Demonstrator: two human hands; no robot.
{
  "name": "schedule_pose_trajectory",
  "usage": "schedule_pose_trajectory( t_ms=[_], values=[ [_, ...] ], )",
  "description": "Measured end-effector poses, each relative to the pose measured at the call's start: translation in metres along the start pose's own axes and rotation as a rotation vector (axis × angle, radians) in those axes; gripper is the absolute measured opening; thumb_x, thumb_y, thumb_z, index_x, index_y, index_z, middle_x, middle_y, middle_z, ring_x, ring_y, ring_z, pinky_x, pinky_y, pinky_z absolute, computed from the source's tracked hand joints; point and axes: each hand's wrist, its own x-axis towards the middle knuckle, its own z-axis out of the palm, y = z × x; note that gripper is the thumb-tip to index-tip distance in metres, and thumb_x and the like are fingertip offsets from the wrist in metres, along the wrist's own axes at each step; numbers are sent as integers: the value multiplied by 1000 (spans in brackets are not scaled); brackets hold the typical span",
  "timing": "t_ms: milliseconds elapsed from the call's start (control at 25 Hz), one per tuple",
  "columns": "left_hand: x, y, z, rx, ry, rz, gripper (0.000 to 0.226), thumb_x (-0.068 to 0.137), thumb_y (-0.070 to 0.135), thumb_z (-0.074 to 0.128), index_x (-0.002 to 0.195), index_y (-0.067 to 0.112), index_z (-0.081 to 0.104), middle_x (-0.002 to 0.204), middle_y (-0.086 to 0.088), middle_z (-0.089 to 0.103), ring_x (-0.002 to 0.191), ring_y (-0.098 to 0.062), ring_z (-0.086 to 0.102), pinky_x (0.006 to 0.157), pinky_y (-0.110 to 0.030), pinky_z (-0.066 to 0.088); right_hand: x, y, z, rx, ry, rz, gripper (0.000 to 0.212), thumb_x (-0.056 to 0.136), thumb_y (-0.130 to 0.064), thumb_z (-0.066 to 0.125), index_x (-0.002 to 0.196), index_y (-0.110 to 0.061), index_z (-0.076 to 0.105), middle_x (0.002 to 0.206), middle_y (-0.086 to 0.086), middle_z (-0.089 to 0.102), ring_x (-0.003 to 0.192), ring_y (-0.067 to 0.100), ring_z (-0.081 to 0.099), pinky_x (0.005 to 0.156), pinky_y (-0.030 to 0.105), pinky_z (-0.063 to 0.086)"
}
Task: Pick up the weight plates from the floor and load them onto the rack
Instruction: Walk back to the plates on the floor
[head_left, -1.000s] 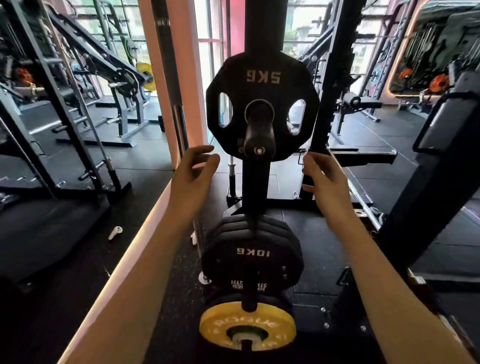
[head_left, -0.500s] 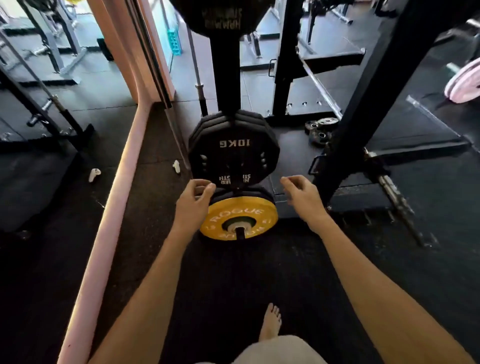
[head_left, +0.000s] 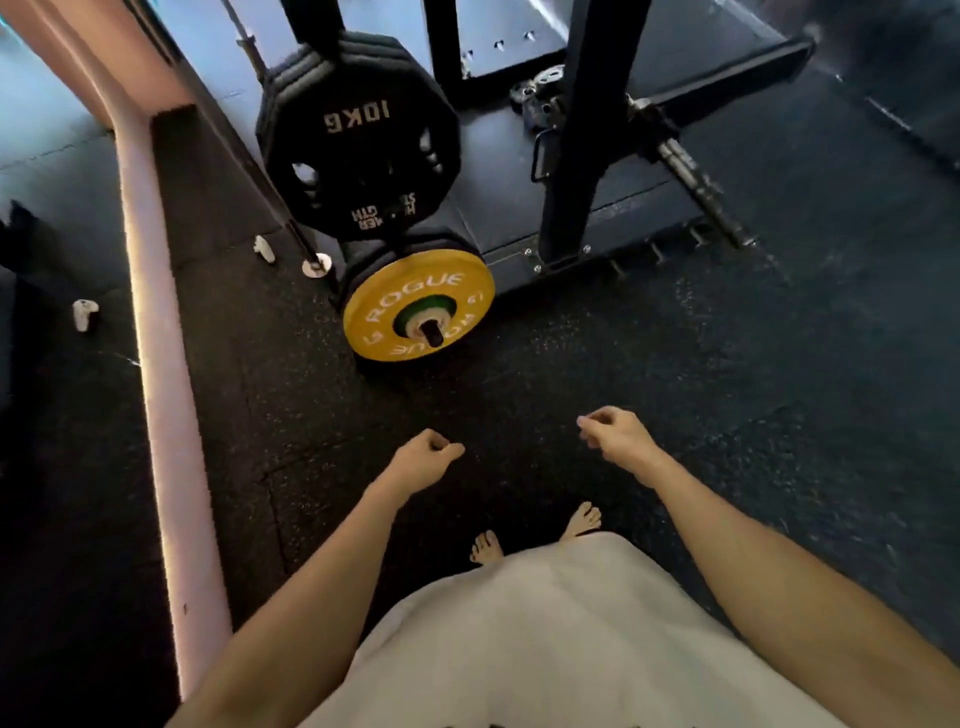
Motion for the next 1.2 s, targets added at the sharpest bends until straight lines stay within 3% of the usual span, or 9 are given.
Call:
schedule_pose_trajectory(
  t_ms=[120,240,400,480,600,680,880,1040,1200],
  values=[
    [-4,-6,51,216,-140,7,46,94,50,54,127,18,53,106,1,57,95,-16,55,81,-33,46,-25,78,-16,28,22,172,20,97,-34,57,101,-15,63,100,6,70,86,19,62,66,29,45],
    [-10,15,105,451,-242,86,48,96,48,52,131,15,51,117,-5,57,101,-20,55,86,-35,46,-55,161,-41,124,65,296,22,97,-34,56,102,-13,63,95,4,68,84,20,61,65,29,44],
    [-17,70,184,594,-315,135,46,96,47,52,131,16,51,128,-7,56,113,-24,55,91,-38,47,-94,266,-84,341,173,429,16,96,-27,59,85,-15,59,79,5,64,67,19,57,57,25,39],
    [-19,98,225,628,-332,141,42,95,47,53,127,19,52,122,-7,58,107,-23,58,85,-38,49,-113,312,-112,436,219,480,19,95,-23,61,79,-13,56,70,6,59,55,18,50,50,21,35],
    [-25,142,293,621,-335,167,40,94,46,56,121,16,56,105,-5,60,92,-21,58,83,-40,50,-142,377,-163,542,293,537,18,95,-23,59,83,-10,57,74,9,60,58,19,52,52,21,39],
    [-34,171,329,657,-353,214,38,94,45,56,118,15,58,101,-3,60,91,-21,57,85,-39,49,-156,407,-193,595,336,560,16,95,-26,59,88,-12,59,78,7,63,65,20,57,60,25,44],
    [-34,239,398,766,-403,265,39,97,46,51,124,18,59,122,-5,58,111,-24,55,97,-38,44,-161,450,-250,700,369,583,15,98,-28,56,94,-14,61,89,6,66,82,23,62,83,38,53],
    [-14,312,467,822,-433,305,34,100,41,48,118,14,60,116,-5,59,107,-23,56,95,-36,45,-141,475,-297,731,338,637,21,98,-25,56,106,-7,63,95,10,66,80,23,59,67,29,50],
    [18,402,529,849,-456,330,33,97,38,52,112,11,64,115,-10,64,106,-25,59,96,-39,47,-109,495,-370,709,318,709,27,97,-18,51,109,3,64,87,11,63,66,19,55,59,23,43]
  ],
)
